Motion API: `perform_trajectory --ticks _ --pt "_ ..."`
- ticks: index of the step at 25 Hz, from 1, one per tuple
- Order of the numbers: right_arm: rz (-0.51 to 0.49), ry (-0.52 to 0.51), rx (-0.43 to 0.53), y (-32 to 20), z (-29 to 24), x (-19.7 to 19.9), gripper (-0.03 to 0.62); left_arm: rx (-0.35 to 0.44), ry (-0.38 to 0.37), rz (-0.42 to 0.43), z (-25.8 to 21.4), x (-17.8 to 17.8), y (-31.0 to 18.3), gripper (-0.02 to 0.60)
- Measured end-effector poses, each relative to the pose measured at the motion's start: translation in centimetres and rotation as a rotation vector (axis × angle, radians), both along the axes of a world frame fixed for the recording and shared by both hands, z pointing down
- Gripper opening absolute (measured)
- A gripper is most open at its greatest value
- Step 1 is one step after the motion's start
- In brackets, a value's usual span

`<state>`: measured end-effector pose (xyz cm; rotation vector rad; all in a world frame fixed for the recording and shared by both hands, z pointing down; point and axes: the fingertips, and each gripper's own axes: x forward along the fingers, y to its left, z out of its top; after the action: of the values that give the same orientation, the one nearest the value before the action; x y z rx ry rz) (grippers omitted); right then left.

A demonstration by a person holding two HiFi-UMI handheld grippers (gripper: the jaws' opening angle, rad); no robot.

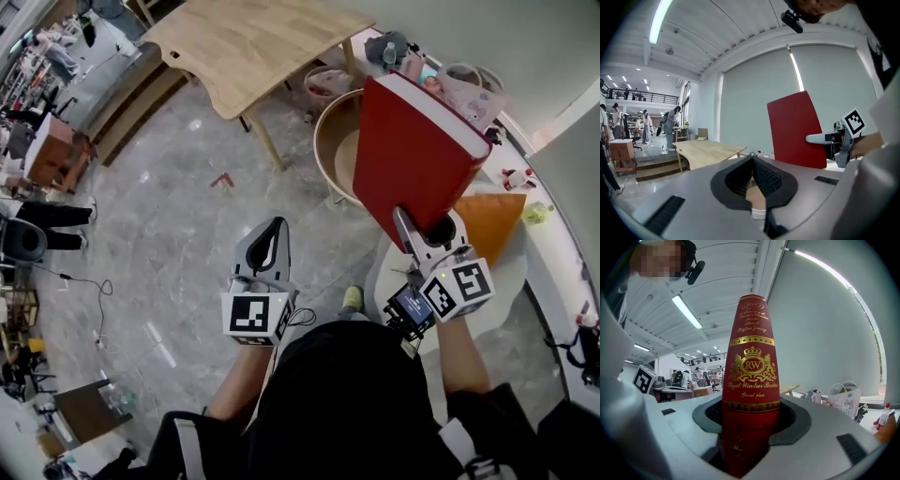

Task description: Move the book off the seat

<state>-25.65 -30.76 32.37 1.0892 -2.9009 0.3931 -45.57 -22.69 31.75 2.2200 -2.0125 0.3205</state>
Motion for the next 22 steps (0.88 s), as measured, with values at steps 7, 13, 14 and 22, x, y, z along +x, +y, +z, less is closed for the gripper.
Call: perform_trajectory --ticks 7,13,14,22 --pt "0.062 -0.006 -0.002 -1.6 0.2 1.3 0.241 0.005 0.005 0.035 0.0 -0.2 -1.9 0.009" --pt "0.11 0.008 -0.015 -4.0 0.8 0.9 0.241 0.015 0.015 0.075 0.7 -1.9 -5.7 0.009" --pt "0.122 0.016 -0.014 -4.8 0.8 0.8 0.241 0.016 0.018 0.087 0.9 -2.2 -6.7 0.009" --pt "0.238 0.075 -0.072 -12.5 2.3 -1.4 0.241 0.003 0.053 0.191 2.1 -4.6 -16.6 0.009"
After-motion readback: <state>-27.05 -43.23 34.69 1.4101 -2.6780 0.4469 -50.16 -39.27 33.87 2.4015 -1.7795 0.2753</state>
